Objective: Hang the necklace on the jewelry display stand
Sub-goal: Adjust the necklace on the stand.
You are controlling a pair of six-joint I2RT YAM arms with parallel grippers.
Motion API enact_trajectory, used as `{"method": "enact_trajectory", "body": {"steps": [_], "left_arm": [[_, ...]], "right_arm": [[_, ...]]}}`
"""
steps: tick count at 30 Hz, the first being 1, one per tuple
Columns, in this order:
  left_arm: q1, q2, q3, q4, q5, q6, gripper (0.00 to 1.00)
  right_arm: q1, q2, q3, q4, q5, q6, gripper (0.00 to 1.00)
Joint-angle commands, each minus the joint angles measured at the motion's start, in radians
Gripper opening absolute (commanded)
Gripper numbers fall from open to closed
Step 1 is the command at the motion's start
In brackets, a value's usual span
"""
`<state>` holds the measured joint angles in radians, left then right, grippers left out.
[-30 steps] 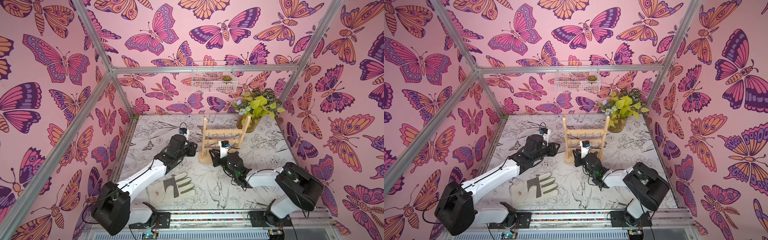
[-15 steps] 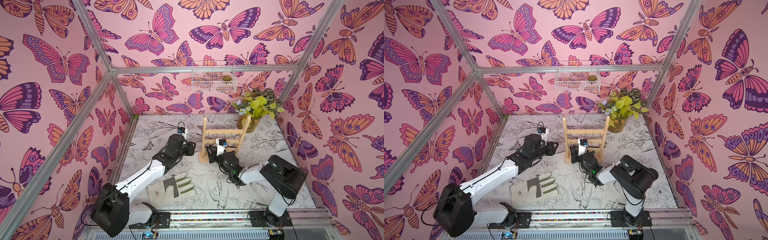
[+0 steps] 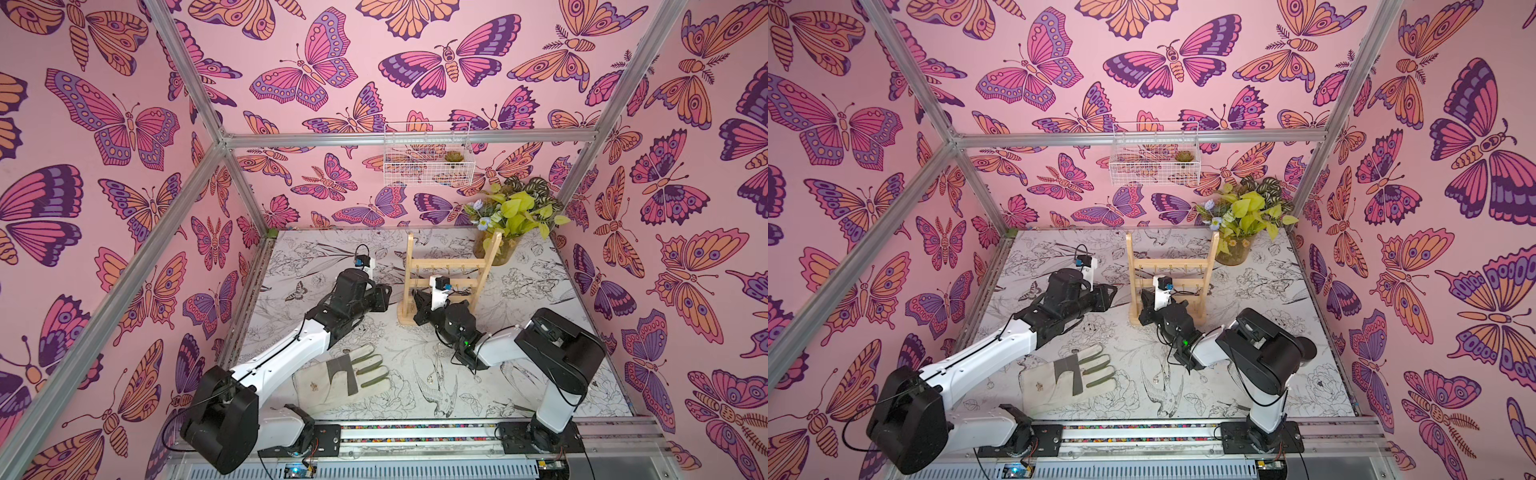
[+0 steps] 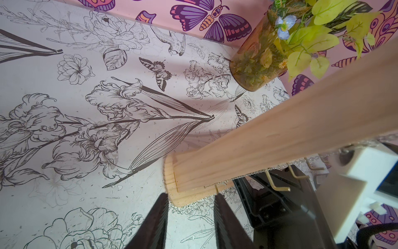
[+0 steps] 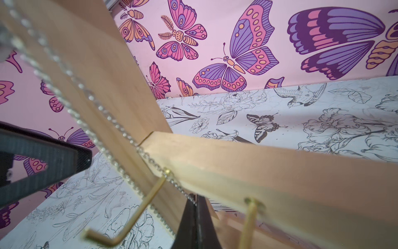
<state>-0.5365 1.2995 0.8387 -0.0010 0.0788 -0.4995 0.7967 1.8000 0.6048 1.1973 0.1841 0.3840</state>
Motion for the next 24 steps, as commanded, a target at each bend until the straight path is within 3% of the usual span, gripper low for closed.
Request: {"method": "enact_trajectory", "body": {"steps": [1, 14, 24], "left_arm": [[0.007, -0.017, -0.024, -0.01, -0.005, -0.001, 0.38], [0.016, -0.062, -0.044, 0.012, -0.007, -0.003, 0.38], [0.03, -0.076, -0.047, 0.018, 0.007, -0.002, 0.39]], "right_arm": [[0.017, -0.039, 0.003, -0.006, -0.018, -0.018, 0.0], [0.039, -0.2, -0.005, -0.241, -0.029, -0.023, 0.0], [0.039, -0.167, 0.013, -0.292, 0.012, -0.019, 0.0]]}}
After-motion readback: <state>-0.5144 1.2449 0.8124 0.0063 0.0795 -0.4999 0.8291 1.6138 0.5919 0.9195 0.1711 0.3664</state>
